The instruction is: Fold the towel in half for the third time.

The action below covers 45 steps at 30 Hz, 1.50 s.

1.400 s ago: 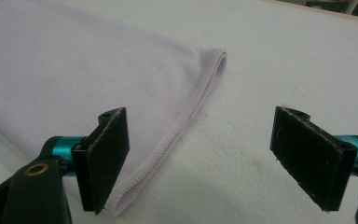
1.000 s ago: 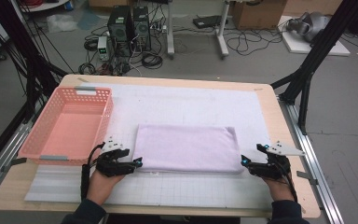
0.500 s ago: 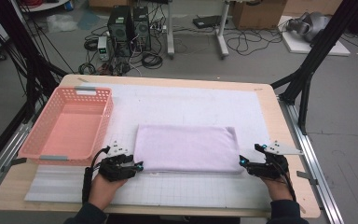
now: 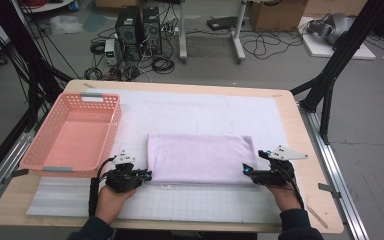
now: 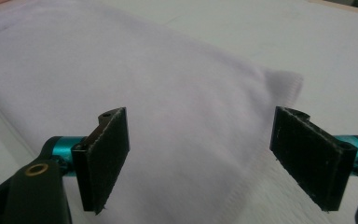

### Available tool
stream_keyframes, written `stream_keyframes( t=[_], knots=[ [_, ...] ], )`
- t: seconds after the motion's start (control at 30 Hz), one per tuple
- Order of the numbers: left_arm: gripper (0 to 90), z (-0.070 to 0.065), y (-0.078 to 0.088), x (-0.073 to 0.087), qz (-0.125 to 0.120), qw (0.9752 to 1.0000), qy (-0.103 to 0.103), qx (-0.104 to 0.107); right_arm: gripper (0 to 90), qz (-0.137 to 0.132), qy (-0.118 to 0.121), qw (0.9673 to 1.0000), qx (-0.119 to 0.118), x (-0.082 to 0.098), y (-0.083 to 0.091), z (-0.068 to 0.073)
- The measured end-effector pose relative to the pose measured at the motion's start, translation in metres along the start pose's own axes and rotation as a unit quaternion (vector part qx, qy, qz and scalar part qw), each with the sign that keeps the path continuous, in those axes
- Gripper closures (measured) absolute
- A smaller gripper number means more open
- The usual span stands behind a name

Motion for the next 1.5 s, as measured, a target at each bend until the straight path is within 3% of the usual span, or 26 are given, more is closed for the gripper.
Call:
stream_keyframes(
  t=[0.23, 0.37, 0.47, 0.7, 0.83, 1.23, 1.5],
  knots=[
    [81.9, 0.003, 0.006, -0.007, -0.022, 0.9997, 0.014, 0.0, 18.4, -0.011, -0.002, 0.9991, -0.042, -0.017, -0.031, 0.018],
    [81.8, 0.004, 0.009, -0.009, -0.031, 0.9993, 0.017, 0.007, 18.4, -0.009, 0.013, 0.9973, -0.071, -0.031, -0.059, 0.032],
    [81.6, 0.006, 0.01, -0.009, -0.035, 0.9991, 0.02, 0.014, 18.4, 0.003, 0.021, 0.9952, -0.095, -0.041, -0.082, 0.043],
    [81.6, 0.006, 0.01, -0.009, -0.033, 0.9991, 0.022, 0.014, 18.4, 0.029, 0.029, 0.9914, -0.124, -0.057, -0.13, 0.057],
    [81.6, 0.006, 0.01, -0.009, -0.032, 0.9992, 0.02, 0.013, 18.9, 0.055, 0.032, 0.9875, -0.144, -0.059, -0.155, 0.064],
    [81.4, 0.006, 0.009, -0.007, -0.03, 0.9992, 0.021, 0.014, 19.7, 0.077, 0.065, 0.9798, -0.173, -0.075, -0.209, 0.087],
    [81.3, 0.006, 0.009, -0.006, -0.027, 0.9992, 0.023, 0.017, 24.4, 0.093, 0.068, 0.9758, -0.186, -0.077, -0.239, 0.1]
  ],
)
Point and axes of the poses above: each handheld gripper's, and its own axes: y roughly backward along the jaws, x roughly out of its underside, z roughly to its left, the point moved 3 cm from there along -y, roughly forward along the jaws, and after that the axes turned 15 degrees about -z, right-handed, at the moved point
